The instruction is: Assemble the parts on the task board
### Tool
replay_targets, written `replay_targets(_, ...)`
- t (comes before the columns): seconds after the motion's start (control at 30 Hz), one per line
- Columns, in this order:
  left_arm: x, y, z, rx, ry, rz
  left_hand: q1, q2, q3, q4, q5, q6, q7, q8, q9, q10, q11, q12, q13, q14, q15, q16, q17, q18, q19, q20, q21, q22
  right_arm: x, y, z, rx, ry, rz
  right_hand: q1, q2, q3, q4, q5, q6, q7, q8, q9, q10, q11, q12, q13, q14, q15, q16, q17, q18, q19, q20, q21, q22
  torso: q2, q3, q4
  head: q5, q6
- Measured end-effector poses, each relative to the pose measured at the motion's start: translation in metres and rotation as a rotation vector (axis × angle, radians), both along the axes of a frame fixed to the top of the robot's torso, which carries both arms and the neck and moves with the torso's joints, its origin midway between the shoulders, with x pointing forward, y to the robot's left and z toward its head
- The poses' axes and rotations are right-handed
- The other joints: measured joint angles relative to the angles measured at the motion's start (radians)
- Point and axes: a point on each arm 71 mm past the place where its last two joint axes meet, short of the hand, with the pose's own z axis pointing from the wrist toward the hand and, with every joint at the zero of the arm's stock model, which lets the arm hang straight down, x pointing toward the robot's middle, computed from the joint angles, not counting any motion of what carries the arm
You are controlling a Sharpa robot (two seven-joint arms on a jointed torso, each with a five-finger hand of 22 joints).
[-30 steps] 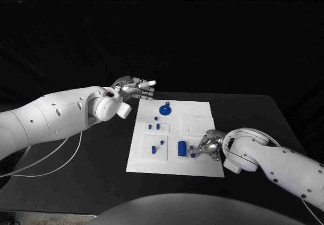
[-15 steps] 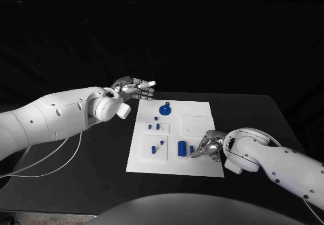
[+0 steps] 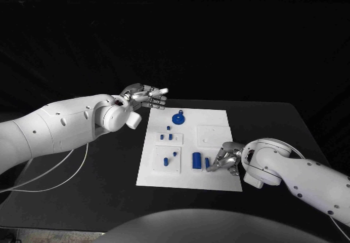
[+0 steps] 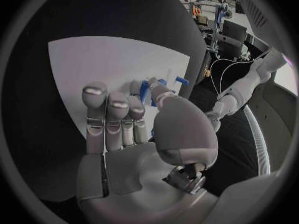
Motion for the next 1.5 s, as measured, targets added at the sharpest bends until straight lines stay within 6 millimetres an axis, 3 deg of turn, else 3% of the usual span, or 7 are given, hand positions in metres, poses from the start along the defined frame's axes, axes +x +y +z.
replay_targets(0.47, 0.000, 0.000, -0.001, 0.001, 0.004, -0.001, 0.000, 0.000, 0.000, 0.000, 0.000, 0.000, 0.000, 0.000, 0.000, 0.000, 0.000, 0.000, 0.000, 0.000, 0.000, 0.000, 0.000, 0.000, 0.000, 0.000, 0.000, 0.000, 0.002, 0.001, -0.004, -0.005, -0.001, -0.011, -0.031, 0.037, 0.051, 0.036, -0.005, 0.003, -0.003, 0.000, -0.008, 0.000, 0.000, 0.000, 0.004, 0.003, -0.003, 0.000, 0.003, -0.016, 0.000, 0.000, 0.000, 0.000, 0.000, 0.0000, 0.0001, -0.001, 0.000)
replay_targets(0.73, 0.000, 0.000, -0.001, 0.001, 0.006, -0.002, 0.000, 0.000, 0.000, 0.000, 0.000, 0.000, 0.000, 0.000, 0.000, 0.000, 0.000, 0.000, 0.000, 0.000, 0.000, 0.000, 0.000, 0.000, 0.000, 0.000, 0.000, 0.000, 0.004, 0.003, -0.006, -0.002, 0.003, -0.014, -0.039, 0.053, 0.064, -0.004, -0.008, 0.003, -0.003, 0.000, -0.013, 0.004, -0.004, 0.000, 0.007, 0.003, -0.003, 0.000, 0.006, -0.015, 0.000, 0.000, 0.000, 0.000, 0.000, -0.0001, 0.0000, -0.001, 0.000)
replay_targets(0.8, 0.000, 0.000, -0.001, 0.002, 0.007, -0.003, 0.000, 0.000, 0.000, 0.000, 0.000, 0.000, 0.000, 0.000, 0.000, 0.000, 0.000, 0.000, 0.000, 0.000, 0.000, 0.000, 0.000, 0.000, 0.000, 0.000, 0.000, 0.000, 0.005, 0.003, -0.007, -0.002, 0.006, -0.015, -0.024, 0.068, 0.075, -0.014, -0.008, 0.003, -0.003, 0.001, -0.014, 0.004, -0.004, 0.000, 0.007, 0.003, -0.003, 0.000, 0.006, -0.015, 0.000, 0.000, 0.000, 0.000, 0.000, -0.0001, 0.0000, -0.001, 0.000)
replay_targets(1.1, 0.000, 0.000, -0.002, 0.002, 0.011, -0.005, 0.000, 0.000, 0.000, 0.000, 0.000, 0.000, 0.000, 0.000, 0.000, 0.000, 0.000, 0.000, 0.000, 0.000, 0.000, 0.000, 0.000, 0.000, 0.000, 0.000, 0.000, 0.000, 0.008, 0.001, -0.010, -0.006, 0.009, -0.027, -0.013, 0.058, 0.090, -0.041, -0.008, 0.012, -0.007, -0.001, -0.013, 0.006, -0.006, -0.001, 0.010, 0.003, -0.003, 0.000, 0.008, -0.015, 0.000, 0.000, 0.000, 0.000, 0.000, -0.0001, 0.0001, -0.001, 0.000)
replay_targets(1.2, 0.000, 0.000, -0.002, 0.002, 0.011, -0.005, 0.000, 0.000, 0.000, 0.000, 0.000, 0.000, 0.000, 0.000, 0.000, 0.000, 0.000, 0.000, 0.000, 0.000, 0.000, 0.000, 0.000, 0.000, 0.000, 0.000, 0.000, 0.000, 0.008, 0.001, -0.010, -0.006, 0.009, -0.029, -0.029, 0.042, 0.089, -0.040, -0.008, 0.014, -0.009, -0.001, -0.014, 0.006, -0.006, -0.004, 0.010, 0.003, -0.003, 0.000, 0.008, -0.015, 0.000, 0.000, 0.000, 0.000, 0.000, 0.0000, 0.0000, -0.001, 0.000)
replay_targets(1.43, -0.001, 0.001, -0.002, 0.003, 0.012, -0.006, 0.000, 0.000, 0.000, 0.000, 0.000, 0.000, 0.000, 0.000, 0.000, 0.000, 0.000, 0.000, 0.000, 0.000, 0.000, 0.000, 0.000, 0.000, 0.000, 0.000, 0.000, 0.000, 0.009, -0.003, -0.010, 0.001, 0.005, -0.035, -0.078, -0.014, 0.027, 0.002, -0.008, 0.009, -0.004, -0.001, -0.015, 0.009, -0.002, -0.010, 0.008, 0.003, -0.003, -0.005, 0.008, -0.015, 0.000, 0.000, 0.000, 0.000, 0.000, 0.0005, -0.0003, -0.001, 0.000)
replay_targets(1.5, -0.001, 0.001, -0.002, 0.003, 0.012, -0.005, 0.000, 0.000, 0.000, 0.000, 0.000, 0.000, 0.000, 0.000, 0.000, 0.000, 0.000, 0.000, 0.000, 0.000, 0.000, 0.000, 0.000, 0.000, 0.000, 0.000, 0.000, 0.000, 0.009, -0.005, -0.010, 0.006, 0.002, -0.041, -0.070, -0.027, -0.055, 0.050, -0.008, 0.005, -0.001, -0.001, -0.016, 0.001, 0.006, -0.023, 0.002, 0.003, -0.003, -0.016, 0.002, -0.015, 0.000, 0.000, -0.008, 0.000, 0.000, 0.0007, -0.0005, -0.001, 0.000)
